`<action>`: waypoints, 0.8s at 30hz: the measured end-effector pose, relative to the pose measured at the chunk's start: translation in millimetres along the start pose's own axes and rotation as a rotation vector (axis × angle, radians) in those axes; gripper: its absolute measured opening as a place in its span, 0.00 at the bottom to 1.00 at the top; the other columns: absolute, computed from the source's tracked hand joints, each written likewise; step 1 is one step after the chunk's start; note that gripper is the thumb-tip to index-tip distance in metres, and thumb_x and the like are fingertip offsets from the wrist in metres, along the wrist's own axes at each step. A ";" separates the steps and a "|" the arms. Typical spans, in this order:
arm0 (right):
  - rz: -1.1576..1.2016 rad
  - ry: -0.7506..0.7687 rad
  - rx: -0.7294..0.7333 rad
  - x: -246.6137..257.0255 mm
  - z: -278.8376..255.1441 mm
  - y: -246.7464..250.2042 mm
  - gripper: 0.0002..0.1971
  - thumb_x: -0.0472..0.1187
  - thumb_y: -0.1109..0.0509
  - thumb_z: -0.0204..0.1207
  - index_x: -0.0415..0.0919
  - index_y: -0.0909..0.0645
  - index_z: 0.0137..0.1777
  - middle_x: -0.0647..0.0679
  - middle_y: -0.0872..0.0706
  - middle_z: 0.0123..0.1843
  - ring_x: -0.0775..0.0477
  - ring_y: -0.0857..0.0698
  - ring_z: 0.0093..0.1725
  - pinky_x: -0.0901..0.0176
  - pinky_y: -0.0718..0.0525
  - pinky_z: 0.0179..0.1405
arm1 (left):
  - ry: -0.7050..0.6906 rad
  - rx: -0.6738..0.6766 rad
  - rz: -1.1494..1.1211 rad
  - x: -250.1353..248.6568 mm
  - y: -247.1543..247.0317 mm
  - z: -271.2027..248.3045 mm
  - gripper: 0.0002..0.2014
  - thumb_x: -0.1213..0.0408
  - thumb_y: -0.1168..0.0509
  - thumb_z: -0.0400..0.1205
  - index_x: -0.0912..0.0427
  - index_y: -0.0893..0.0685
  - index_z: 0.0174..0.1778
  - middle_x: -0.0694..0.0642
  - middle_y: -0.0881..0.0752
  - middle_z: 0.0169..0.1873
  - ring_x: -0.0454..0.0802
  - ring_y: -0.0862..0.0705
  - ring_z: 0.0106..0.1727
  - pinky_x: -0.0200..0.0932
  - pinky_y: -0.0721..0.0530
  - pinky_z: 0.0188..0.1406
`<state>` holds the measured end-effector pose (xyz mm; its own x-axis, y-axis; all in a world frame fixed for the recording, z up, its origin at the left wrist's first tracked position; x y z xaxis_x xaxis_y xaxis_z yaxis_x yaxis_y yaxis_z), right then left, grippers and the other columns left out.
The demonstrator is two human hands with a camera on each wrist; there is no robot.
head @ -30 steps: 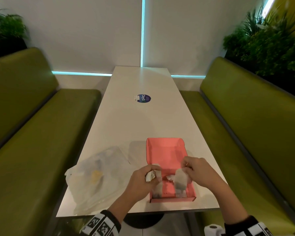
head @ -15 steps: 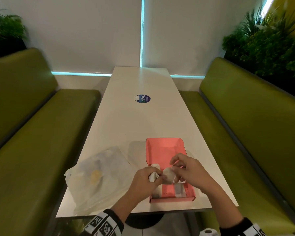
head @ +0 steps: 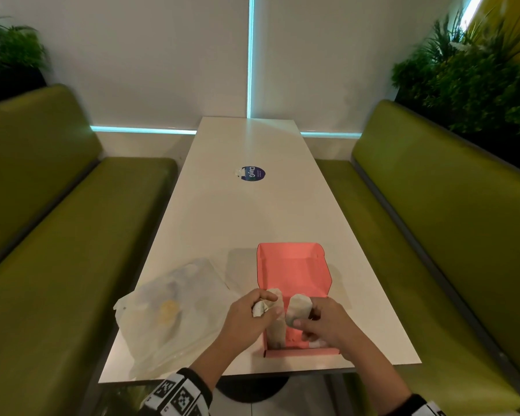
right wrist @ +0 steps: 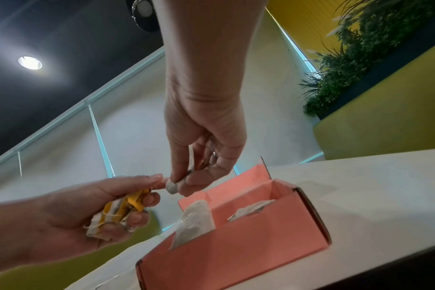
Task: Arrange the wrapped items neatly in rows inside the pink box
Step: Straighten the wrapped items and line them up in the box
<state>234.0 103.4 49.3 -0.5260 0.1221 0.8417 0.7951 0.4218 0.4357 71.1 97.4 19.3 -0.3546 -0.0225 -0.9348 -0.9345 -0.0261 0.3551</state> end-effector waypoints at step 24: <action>-0.058 0.252 0.069 21.4 7.4 9.9 0.07 0.34 0.28 0.75 0.46 0.13 0.46 0.47 0.11 0.43 0.49 0.14 0.44 0.61 0.14 0.47 | -0.232 0.133 0.074 -15.2 -10.0 -0.7 0.08 0.52 0.29 0.75 0.52 0.13 0.41 0.44 0.17 0.42 0.41 0.18 0.42 0.31 0.23 0.41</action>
<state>228.4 116.8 69.2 -0.4714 -0.1283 0.8725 0.7390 0.4825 0.4702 85.9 97.3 30.0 -0.4056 0.2105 -0.8895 -0.8964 0.0987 0.4321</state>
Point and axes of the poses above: each hand's wrist, its own z-axis towards the middle knuckle, its own y-axis out of the back of the hand, x = y × z, the point moved 6 cm from there along z, towards the middle knuckle
